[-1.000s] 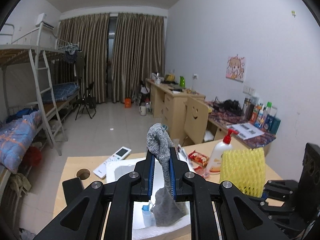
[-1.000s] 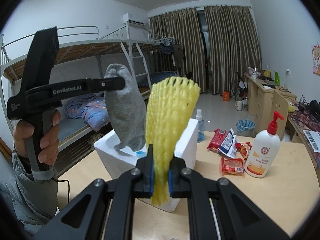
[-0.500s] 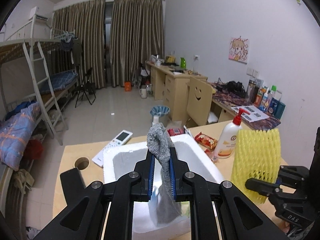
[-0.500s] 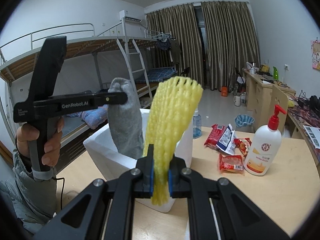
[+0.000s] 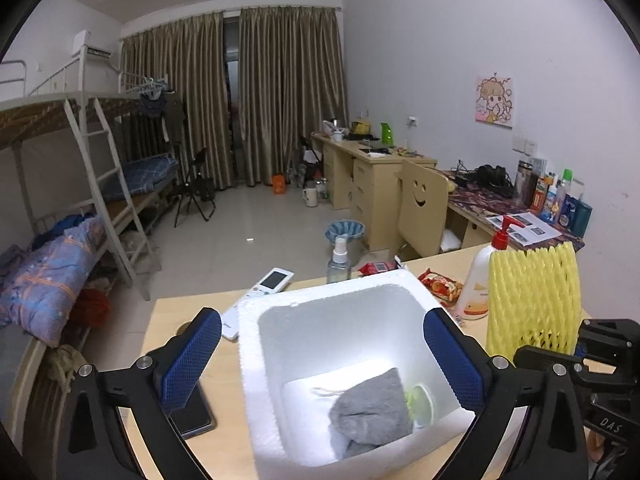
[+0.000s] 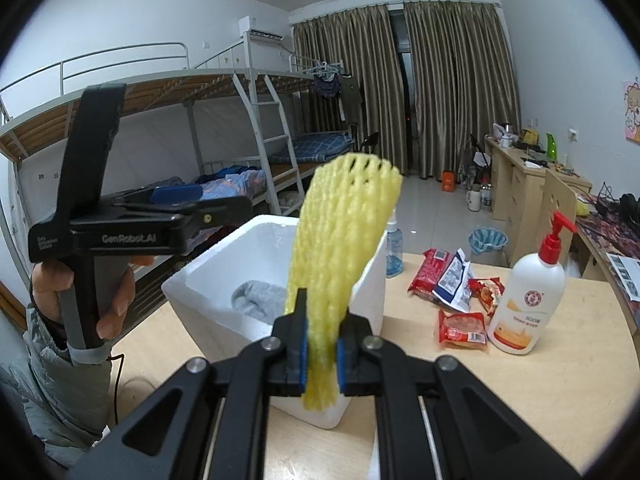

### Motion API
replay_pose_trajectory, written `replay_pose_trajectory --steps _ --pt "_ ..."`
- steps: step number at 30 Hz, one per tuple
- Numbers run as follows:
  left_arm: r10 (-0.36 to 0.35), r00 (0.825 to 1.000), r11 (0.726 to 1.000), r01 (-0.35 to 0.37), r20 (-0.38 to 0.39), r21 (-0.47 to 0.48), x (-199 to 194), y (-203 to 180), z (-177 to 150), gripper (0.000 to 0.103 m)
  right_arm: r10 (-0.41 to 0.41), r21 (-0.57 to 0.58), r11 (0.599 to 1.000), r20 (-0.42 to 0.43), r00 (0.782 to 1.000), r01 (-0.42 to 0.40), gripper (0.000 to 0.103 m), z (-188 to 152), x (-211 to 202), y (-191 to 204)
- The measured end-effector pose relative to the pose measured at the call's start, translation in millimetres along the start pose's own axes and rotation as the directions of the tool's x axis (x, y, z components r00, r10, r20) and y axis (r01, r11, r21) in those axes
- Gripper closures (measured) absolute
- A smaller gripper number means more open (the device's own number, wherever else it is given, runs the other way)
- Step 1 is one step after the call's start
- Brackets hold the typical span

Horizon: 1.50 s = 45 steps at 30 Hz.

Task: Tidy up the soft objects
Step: 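Carry the yellow net over the foam box with the right gripper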

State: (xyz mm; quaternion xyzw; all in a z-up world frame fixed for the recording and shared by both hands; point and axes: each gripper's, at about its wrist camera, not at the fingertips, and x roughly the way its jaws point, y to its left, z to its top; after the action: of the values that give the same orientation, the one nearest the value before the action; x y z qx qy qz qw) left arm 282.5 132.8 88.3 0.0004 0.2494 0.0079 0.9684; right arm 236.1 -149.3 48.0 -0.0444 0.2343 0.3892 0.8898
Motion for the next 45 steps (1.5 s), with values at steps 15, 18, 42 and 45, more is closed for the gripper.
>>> replay_pose_trajectory --steps 15,18,42,45 --pt "0.042 0.995 0.995 -0.034 0.087 -0.094 -51.0 38.9 -15.6 0.001 0.014 -0.039 0.999 -0.004 1.0 -0.014 0.09 16.1 13.5 13.7" --pt "0.072 0.993 0.993 -0.062 0.098 -0.098 -60.8 43.1 -22.9 0.001 0.02 -0.048 0.999 -0.009 1.0 -0.02 0.09 18.3 18.3 16.1" --pt "0.115 0.986 0.983 -0.096 0.119 -0.157 -93.1 64.5 -58.5 0.001 0.012 -0.07 0.997 -0.08 0.997 -0.017 0.09 29.1 71.4 29.0" --pt "0.108 0.987 0.984 -0.09 0.119 -0.152 -91.8 63.9 -57.8 0.001 -0.008 -0.085 0.996 -0.09 0.996 0.001 0.089 29.4 77.8 32.2"
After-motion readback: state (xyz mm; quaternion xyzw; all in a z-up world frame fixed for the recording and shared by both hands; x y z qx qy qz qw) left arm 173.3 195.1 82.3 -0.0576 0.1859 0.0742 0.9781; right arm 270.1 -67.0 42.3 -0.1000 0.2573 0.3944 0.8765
